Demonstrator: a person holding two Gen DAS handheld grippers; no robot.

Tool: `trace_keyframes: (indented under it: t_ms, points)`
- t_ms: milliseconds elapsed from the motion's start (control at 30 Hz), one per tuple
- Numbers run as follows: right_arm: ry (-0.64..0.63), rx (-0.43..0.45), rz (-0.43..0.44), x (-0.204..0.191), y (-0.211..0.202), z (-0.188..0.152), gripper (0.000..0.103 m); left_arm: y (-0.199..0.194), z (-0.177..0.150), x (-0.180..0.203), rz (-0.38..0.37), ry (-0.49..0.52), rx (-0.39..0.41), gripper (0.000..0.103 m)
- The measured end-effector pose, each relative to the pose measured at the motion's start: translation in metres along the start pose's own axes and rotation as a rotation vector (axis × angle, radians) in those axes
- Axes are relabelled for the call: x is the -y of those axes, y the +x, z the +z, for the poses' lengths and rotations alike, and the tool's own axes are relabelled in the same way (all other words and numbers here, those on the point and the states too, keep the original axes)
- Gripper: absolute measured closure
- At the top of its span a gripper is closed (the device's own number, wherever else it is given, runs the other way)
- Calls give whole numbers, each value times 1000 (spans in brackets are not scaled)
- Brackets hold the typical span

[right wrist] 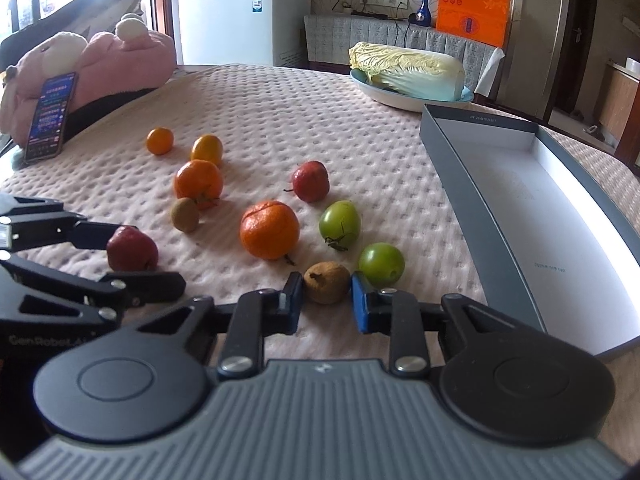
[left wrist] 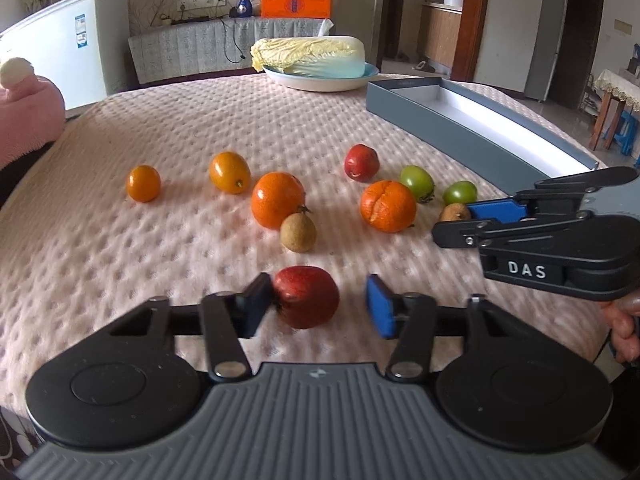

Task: Organize fruits
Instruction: 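Carry the red apple into the gray box with the left tool while the right tool carries the kiwi there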

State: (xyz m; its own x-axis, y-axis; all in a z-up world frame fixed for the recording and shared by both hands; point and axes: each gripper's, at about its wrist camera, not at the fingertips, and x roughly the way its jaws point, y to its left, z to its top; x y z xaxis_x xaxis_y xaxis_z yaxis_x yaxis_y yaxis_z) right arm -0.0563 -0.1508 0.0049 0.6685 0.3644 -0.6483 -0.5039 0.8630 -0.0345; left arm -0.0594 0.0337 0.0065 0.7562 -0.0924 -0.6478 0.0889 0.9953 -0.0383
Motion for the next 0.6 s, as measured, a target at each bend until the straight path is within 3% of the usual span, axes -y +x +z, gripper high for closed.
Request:
trace_keyframes:
  t_ms: [67, 400, 600]
  points:
    - [-5, -6, -3, 0, -1, 1, 74, 0, 1, -2, 5, -6, 1, 63]
    - [16, 85, 25, 10, -35, 13, 74, -7, 5, -2, 25, -37, 21, 63]
    - [52, 128, -27, 39, -52, 18, 74, -13, 12, 8, 8, -52, 46, 64]
